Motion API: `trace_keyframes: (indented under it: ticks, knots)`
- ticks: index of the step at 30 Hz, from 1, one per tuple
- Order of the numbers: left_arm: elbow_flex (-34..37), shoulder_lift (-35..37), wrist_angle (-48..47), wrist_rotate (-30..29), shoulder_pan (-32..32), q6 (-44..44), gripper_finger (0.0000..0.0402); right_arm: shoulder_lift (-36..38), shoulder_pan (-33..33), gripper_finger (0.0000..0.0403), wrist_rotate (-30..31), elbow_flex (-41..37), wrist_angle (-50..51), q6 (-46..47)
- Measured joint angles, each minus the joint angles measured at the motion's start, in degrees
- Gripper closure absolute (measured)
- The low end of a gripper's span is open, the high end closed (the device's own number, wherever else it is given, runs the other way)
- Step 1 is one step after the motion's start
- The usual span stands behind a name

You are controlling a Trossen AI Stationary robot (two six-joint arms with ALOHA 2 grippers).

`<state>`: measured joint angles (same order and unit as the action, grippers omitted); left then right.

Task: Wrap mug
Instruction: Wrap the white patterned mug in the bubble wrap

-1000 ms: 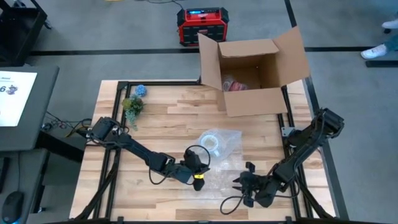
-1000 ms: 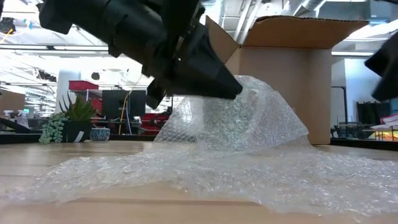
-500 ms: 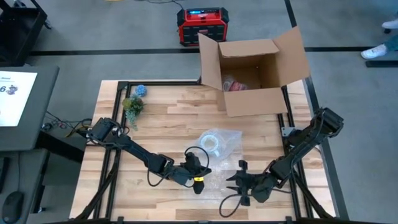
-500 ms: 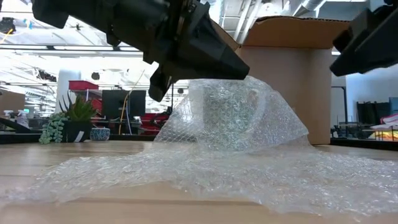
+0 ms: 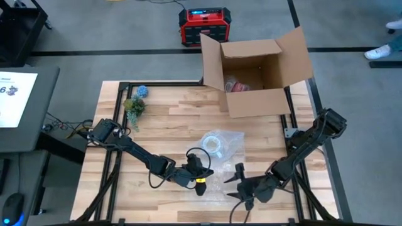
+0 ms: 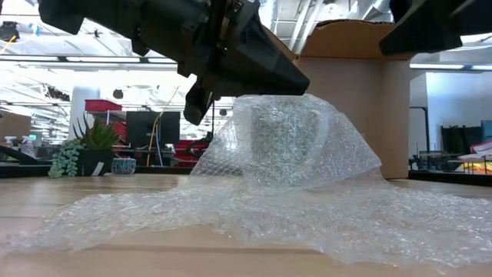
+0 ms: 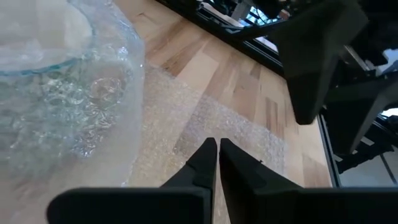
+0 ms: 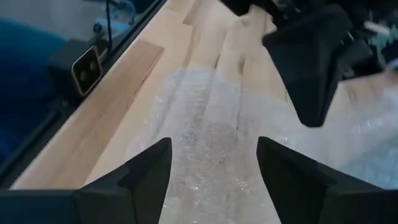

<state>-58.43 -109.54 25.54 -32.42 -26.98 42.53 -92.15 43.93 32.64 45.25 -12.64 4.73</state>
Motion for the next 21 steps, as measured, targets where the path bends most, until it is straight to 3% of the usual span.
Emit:
trace_keyframes:
  ticks: [11, 16, 21]
  knots:
    - [0.0, 0.0, 1.0, 0.0, 0.0, 2.2, 0.0401, 0.0, 1.9, 0.0175, 1.2, 0.0, 0.9, -26.5]
    - [0.0, 0.0, 1.1, 0.0, 0.0, 3.8, 0.0401, 0.0, 1.8, 0.0175, 9.3, 0.0, 2.8, -31.7]
    - [0.0, 0.0, 1.4, 0.1, 0.1, 5.1, 0.0401, 0.0, 0.8, 0.0175, 11.2, 0.0, 2.9, -31.9]
